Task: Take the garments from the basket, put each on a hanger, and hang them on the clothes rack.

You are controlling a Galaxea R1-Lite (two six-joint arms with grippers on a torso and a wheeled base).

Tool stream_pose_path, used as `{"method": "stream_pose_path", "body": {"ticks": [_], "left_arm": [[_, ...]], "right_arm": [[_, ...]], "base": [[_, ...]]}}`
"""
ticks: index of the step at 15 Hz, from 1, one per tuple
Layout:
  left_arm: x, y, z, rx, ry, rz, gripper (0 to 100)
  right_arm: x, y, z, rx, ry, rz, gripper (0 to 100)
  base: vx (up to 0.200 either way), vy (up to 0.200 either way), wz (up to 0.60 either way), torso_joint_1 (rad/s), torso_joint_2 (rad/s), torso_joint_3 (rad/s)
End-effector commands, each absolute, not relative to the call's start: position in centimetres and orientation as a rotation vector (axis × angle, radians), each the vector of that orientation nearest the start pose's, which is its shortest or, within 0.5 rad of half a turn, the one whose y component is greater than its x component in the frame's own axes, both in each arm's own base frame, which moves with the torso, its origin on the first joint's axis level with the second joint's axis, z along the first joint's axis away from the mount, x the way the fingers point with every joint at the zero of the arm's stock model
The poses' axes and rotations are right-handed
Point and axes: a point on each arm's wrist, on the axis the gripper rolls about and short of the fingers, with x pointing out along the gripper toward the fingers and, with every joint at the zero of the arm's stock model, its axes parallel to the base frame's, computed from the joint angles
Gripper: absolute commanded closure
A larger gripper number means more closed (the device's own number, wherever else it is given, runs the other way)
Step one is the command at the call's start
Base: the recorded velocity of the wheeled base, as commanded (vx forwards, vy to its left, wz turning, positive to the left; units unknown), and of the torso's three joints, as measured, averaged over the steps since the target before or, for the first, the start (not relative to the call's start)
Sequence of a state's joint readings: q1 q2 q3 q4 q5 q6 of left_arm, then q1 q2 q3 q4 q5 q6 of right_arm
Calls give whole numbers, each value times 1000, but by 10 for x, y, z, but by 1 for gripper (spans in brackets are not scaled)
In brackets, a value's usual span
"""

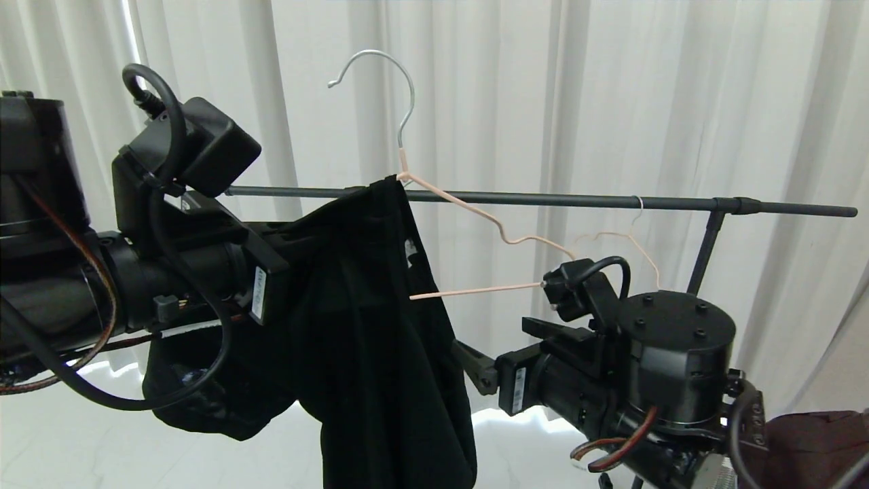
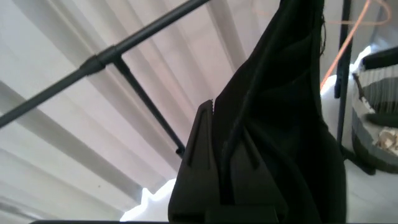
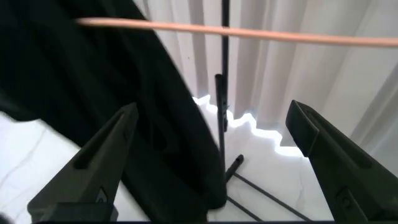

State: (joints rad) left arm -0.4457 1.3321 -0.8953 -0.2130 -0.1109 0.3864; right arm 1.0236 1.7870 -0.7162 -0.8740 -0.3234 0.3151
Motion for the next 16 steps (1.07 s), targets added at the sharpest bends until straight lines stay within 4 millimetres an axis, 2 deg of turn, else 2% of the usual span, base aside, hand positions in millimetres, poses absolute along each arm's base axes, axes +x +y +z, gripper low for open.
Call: {"method": "stream_pose_path", "body": {"ticks": [1, 7, 11, 16], "left_arm": [[199, -99, 265, 413, 108, -597, 100], [201, -101, 264, 413, 112, -599, 100], [197, -105, 267, 413, 97, -620, 100], [196, -106, 267, 413, 98, -626, 100]], "right_arm": [[175, 276, 141, 148, 295, 655, 0], [165, 280, 138, 133, 309, 683, 0], [164, 275, 123, 80, 366, 666, 0], [169, 269, 118, 56, 400, 627, 0]], "base": [[0, 0, 0, 0, 0, 0], [0, 0, 0, 0, 0, 0], [0, 0, 0, 0, 0, 0], [0, 0, 0, 0, 0, 0]]}}
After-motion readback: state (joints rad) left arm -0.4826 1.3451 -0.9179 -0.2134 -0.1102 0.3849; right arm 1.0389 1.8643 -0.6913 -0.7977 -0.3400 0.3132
